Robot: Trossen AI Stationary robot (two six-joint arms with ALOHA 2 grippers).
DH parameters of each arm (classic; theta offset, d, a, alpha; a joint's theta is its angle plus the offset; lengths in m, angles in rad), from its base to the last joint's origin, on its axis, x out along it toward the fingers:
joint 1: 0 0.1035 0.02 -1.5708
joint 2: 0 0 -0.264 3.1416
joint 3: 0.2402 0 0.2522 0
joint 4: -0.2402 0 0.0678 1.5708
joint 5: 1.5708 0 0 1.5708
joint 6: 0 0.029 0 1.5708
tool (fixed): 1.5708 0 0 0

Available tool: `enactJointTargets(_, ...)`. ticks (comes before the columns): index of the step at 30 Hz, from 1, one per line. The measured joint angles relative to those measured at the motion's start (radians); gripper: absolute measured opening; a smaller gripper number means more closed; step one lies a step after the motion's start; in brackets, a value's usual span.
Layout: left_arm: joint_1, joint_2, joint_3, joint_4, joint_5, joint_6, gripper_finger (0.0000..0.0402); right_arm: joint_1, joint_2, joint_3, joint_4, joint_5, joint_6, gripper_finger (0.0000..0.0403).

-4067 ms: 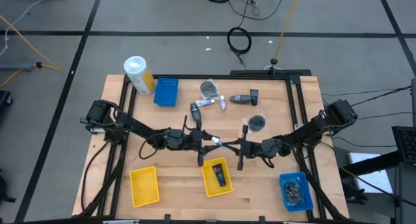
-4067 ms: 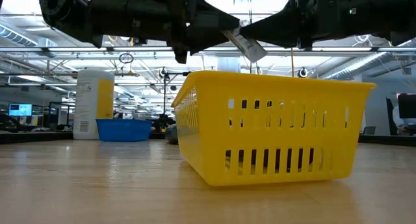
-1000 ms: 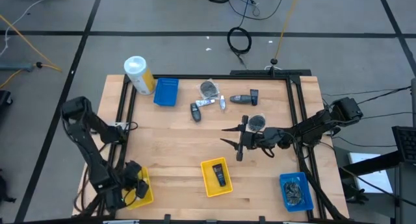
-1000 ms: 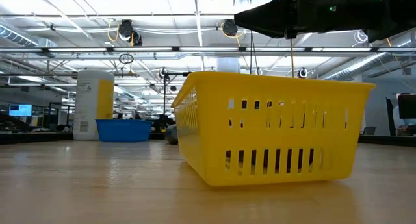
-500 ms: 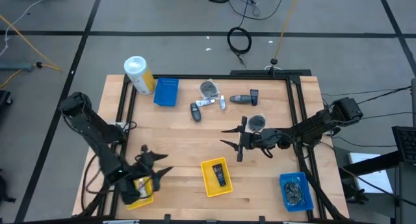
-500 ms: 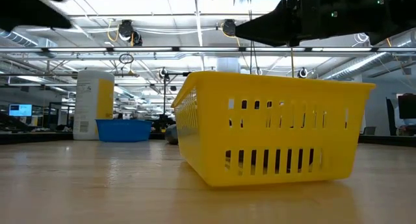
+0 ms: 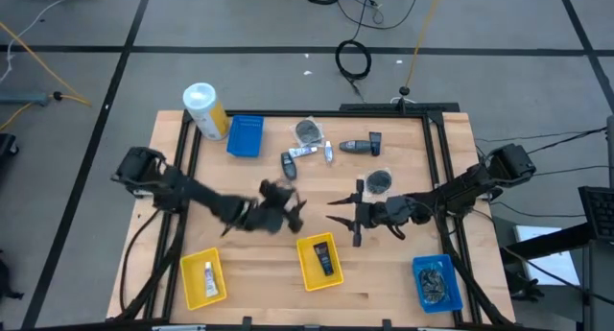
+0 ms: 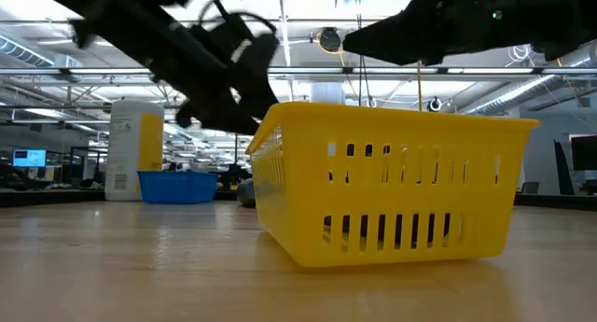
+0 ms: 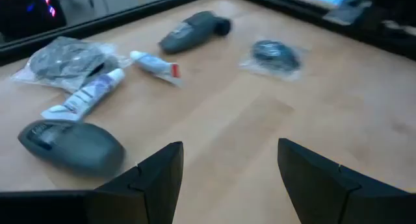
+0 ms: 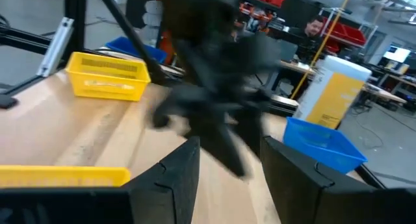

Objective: Pick & Place Travel size toiletries
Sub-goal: Put the black deodorant into the top blue bin

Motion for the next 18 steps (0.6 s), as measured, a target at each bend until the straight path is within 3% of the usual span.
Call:
enactJointTargets(6, 0.217, -0.001, 0.004, -0.005, 0.258, 0.034, 0.0244, 0.034, 0.000, 0.000, -0.001, 0.000, 0.000, 0.0152)
enactJointTargets(14, 0.465, -0.002, 0.051, -0.026, 0.849, 0.051, 0.0257, 0.044, 0.000, 0.000, -0.030, 0.001, 0.077, 0.0148)
enactJointTargets(16, 0.490, -0.002, 0.093, -0.125, 0.927, 0.082, 0.0274, 0.044, 0.000, 0.000, -0.032, 0.001, 0.081, 0.0147)
enactJointTargets(18, 0.497, -0.001, 0.169, -0.321, 0.912, 0.113, 0.0288, 0.044, 0.000, 0.000, -0.030, 0.001, 0.077, 0.0145)
